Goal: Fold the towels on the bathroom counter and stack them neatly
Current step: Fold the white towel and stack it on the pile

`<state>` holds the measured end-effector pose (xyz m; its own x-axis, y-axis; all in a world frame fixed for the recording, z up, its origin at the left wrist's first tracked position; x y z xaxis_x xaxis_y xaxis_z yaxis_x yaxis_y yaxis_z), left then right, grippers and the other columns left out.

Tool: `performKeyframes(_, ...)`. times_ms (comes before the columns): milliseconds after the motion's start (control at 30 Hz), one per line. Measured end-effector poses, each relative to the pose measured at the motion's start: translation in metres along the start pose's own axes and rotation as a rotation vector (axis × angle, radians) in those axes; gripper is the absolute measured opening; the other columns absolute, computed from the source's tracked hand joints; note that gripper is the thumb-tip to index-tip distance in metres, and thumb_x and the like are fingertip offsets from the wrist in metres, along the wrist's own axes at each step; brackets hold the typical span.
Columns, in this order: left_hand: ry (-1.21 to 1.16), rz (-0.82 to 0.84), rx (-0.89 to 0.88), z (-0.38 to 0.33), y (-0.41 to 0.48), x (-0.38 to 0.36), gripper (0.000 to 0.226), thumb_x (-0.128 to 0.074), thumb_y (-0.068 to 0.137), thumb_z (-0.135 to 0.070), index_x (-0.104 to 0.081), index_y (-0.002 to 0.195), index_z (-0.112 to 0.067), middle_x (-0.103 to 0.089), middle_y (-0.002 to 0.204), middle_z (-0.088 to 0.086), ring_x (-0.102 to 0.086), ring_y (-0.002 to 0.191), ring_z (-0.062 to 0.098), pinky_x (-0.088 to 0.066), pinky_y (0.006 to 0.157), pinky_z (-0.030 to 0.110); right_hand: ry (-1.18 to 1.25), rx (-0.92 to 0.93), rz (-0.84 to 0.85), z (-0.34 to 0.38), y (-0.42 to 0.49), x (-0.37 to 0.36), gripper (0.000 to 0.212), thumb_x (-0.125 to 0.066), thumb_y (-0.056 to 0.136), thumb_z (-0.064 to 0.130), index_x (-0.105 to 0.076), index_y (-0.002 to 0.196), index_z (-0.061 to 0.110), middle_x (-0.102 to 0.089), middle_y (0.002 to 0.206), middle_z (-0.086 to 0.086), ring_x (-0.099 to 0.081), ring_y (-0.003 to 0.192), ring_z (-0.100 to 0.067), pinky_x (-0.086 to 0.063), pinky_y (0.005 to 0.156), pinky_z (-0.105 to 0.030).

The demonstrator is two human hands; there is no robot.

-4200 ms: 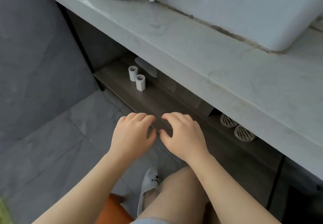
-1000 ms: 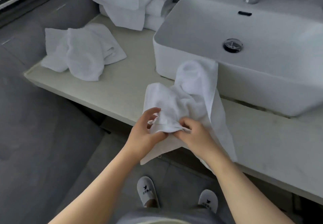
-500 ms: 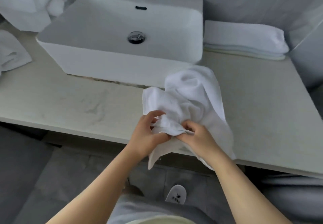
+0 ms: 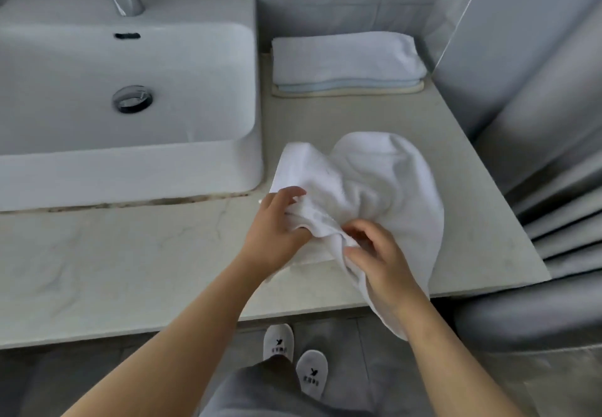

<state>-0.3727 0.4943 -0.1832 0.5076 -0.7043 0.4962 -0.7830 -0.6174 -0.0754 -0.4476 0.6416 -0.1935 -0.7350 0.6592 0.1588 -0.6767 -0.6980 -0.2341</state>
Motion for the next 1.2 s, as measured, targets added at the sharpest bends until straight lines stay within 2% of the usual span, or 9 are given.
performKeyframes(100,-0.088,-0.085,-0.03,0.002,0.011,0.002,0.053,-0.065,0.078,-0.009,-0.036,0.118,-0.029,-0.038,0.118,-0.009,-0.045,0.108,0.012,-0.038,0.085,0.018,-0.164,0.068,-0.069,0.002,0.017,0.009,0.024,-0.051,0.075,0.035,-0.063,0.093,0.045,-0.059,0.103,0.025,-0.055,0.104,-0.002,-0.045,0.091,-0.028)
performKeyframes(233,-0.053,-0.123,-0.106,0.006,0.023,0.007,0.031,-0.052,0.067,-0.034,-0.037,0.093,-0.03,-0.033,0.102,-0.022,-0.047,0.098,0.012,-0.039,0.077,0.007,-0.363,0.11,-0.121,0.005,0.04,0.006,0.035,-0.043,0.081,0.041,-0.063,0.11,0.035,-0.063,0.108,0.017,-0.057,0.106,-0.008,-0.046,0.093,-0.042)
performKeyframes(433,0.029,0.021,-0.152,0.013,0.045,0.001,0.038,-0.044,0.067,-0.015,-0.044,0.097,-0.037,-0.037,0.108,-0.009,-0.044,0.098,-0.002,-0.036,0.077,0.004,-0.53,0.176,-0.204,0.01,0.057,0.005,0.037,-0.037,0.086,0.041,-0.065,0.107,0.03,-0.064,0.088,0.012,-0.059,0.086,-0.015,-0.049,0.079,-0.039)
performKeyframes(533,0.082,0.048,-0.193,0.013,0.046,-0.001,0.057,-0.035,0.064,-0.009,-0.052,0.113,-0.032,-0.033,0.118,-0.003,-0.04,0.101,-0.01,-0.035,0.074,0.0,-0.38,0.069,-0.276,0.005,0.058,0.018,0.022,-0.04,0.097,0.028,-0.061,0.102,0.024,-0.062,0.082,0.01,-0.058,0.081,-0.006,-0.045,0.073,-0.021)
performKeyframes(633,0.084,-0.004,-0.205,0.013,0.043,0.004,0.066,-0.032,0.061,-0.006,-0.042,0.114,-0.043,-0.031,0.126,-0.002,-0.038,0.103,-0.009,-0.038,0.073,0.003,-0.238,-0.028,-0.322,0.004,0.065,0.038,0.015,-0.04,0.099,0.02,-0.053,0.1,0.027,-0.057,0.083,0.017,-0.053,0.077,0.007,-0.039,0.064,-0.003)
performKeyframes(833,0.011,-0.306,-0.156,0.02,0.029,0.019,0.054,-0.04,0.067,0.005,-0.035,0.118,-0.014,-0.024,0.13,0.002,-0.049,0.094,0.02,-0.039,0.079,0.011,0.045,-0.136,-0.496,0.005,0.076,0.083,0.016,-0.04,0.099,0.017,-0.055,0.102,0.015,-0.06,0.098,0.002,-0.055,0.094,-0.016,-0.04,0.082,-0.027)
performKeyframes(1033,0.317,0.019,-0.064,0.017,0.016,0.005,0.044,-0.036,0.06,-0.022,-0.047,0.098,-0.041,-0.045,0.11,-0.02,-0.046,0.084,0.009,-0.038,0.064,0.016,0.112,-0.221,-0.6,-0.005,0.08,0.126,0.019,-0.04,0.096,0.013,-0.05,0.112,0.008,-0.053,0.103,-0.006,-0.052,0.093,-0.023,-0.038,0.078,-0.028)
performKeyframes(1133,0.454,0.277,-0.155,-0.002,0.011,-0.022,0.056,-0.041,0.063,-0.063,-0.051,0.11,-0.035,-0.046,0.111,-0.02,-0.045,0.093,0.005,-0.036,0.076,0.015,0.113,-0.212,-0.529,-0.011,0.083,0.124,0.025,-0.05,0.087,0.024,-0.054,0.107,0.009,-0.06,0.103,-0.009,-0.06,0.093,-0.025,-0.047,0.075,-0.03)
performKeyframes(1200,0.232,0.346,-0.059,-0.013,0.014,-0.026,0.064,-0.036,0.06,-0.084,-0.059,0.097,-0.037,-0.052,0.104,-0.018,-0.047,0.099,0.005,-0.037,0.089,0.021,0.122,-0.186,-0.428,-0.012,0.081,0.115,0.047,-0.057,0.081,0.039,-0.051,0.123,0.017,-0.06,0.115,-0.003,-0.059,0.104,-0.022,-0.048,0.084,-0.033)
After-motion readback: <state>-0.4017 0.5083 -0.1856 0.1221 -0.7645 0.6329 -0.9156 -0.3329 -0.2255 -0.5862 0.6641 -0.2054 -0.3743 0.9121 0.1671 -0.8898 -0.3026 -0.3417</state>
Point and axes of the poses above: each hand's wrist, its own y-axis towards the middle knuckle, its own x-axis out of the back of the hand, z = x × y, the point moved 8 cm from there along y, towards the middle knuckle
